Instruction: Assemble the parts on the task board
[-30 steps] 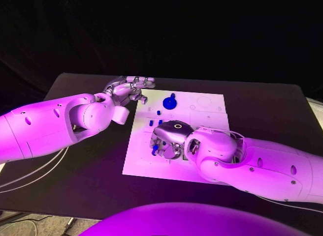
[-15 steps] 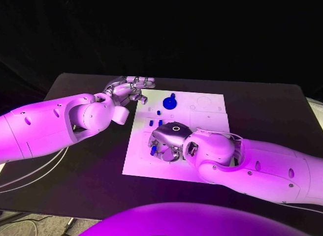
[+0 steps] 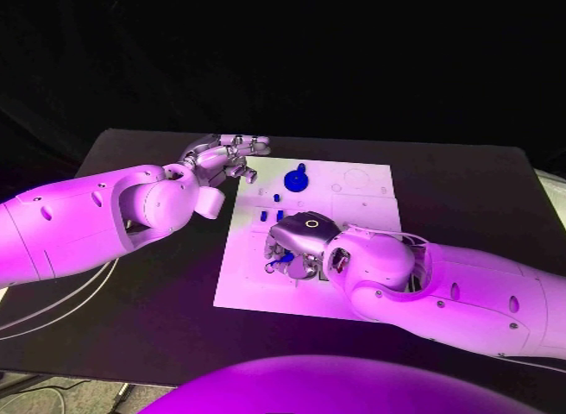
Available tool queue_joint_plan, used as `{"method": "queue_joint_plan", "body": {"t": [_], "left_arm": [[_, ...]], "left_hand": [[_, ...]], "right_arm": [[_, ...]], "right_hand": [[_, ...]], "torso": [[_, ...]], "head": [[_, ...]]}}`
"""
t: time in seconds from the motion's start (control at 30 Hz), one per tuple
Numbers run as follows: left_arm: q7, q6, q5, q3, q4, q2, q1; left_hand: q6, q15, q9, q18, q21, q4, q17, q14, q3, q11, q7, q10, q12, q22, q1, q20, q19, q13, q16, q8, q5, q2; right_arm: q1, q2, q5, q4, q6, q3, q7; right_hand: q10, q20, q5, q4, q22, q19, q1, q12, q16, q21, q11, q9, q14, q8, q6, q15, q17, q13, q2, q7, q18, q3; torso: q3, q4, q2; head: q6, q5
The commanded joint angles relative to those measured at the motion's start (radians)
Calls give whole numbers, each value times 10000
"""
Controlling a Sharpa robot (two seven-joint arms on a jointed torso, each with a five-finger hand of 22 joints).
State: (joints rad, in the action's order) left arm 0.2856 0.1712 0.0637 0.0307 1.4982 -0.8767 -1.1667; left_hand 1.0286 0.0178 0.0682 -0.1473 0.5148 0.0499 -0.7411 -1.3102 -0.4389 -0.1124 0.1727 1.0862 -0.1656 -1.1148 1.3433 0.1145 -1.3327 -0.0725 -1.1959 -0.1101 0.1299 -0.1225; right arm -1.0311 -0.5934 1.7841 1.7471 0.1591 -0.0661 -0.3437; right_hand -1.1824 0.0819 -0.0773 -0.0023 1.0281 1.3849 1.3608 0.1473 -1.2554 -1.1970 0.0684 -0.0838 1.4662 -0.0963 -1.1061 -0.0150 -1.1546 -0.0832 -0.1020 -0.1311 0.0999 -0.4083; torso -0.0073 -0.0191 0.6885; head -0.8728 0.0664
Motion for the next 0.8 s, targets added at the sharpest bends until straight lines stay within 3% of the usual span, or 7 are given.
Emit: {"method": "queue_joint_plan", "body": {"t": [0.03,0.17,0.53,0.8], "left_arm": [[34,-174,-29,-6,23,16,6],[30,-172,-29,-6,20,18,6],[8,-185,-29,-6,19,16,6],[0,-196,-29,-6,20,0,6]], "left_hand": [[-22,17,-10,-198,-53,52,12,42,32,28,39,-68,-62,16,111,-11,60,16,-23,-6,15,8],[-25,24,-7,-201,-72,55,19,57,53,20,46,-105,-84,29,111,-4,69,14,-40,-14,14,23],[-27,25,-7,-204,-89,59,32,64,53,19,46,-113,-87,38,118,-3,73,14,-38,-15,15,28],[-27,25,-7,-204,-89,59,32,64,53,19,46,-113,-87,38,118,-3,73,14,-38,-15,15,28]], "right_arm": [[13,-3,57,26,170,-1,-27],[16,-23,9,23,285,-1,3],[18,-202,-58,51,850,-1,290],[16,-630,-193,308,1054,1,490]], "right_hand": [[-281,-49,55,-38,82,81,40,76,-83,-76,-87,-37,407,-77,-220,-96,-75,-31,163,45,94,-122],[-492,-122,103,-124,138,115,122,71,-121,-127,-158,-67,420,-108,-391,-158,-94,-54,205,88,80,-217],[502,39,-27,-72,26,51,-222,-708,-3,-44,161,62,368,301,36,80,117,222,-246,-92,82,-204],[606,74,-43,-72,15,42,-274,-747,2,-37,178,88,361,333,123,102,141,210,-356,-84,88,-132]], "torso": [[-4,-12,-1],[-8,-5,-5],[-13,-5,-6],[-7,-6,-4]], "head": [[2,-1],[2,4],[2,-1],[2,20]]}}
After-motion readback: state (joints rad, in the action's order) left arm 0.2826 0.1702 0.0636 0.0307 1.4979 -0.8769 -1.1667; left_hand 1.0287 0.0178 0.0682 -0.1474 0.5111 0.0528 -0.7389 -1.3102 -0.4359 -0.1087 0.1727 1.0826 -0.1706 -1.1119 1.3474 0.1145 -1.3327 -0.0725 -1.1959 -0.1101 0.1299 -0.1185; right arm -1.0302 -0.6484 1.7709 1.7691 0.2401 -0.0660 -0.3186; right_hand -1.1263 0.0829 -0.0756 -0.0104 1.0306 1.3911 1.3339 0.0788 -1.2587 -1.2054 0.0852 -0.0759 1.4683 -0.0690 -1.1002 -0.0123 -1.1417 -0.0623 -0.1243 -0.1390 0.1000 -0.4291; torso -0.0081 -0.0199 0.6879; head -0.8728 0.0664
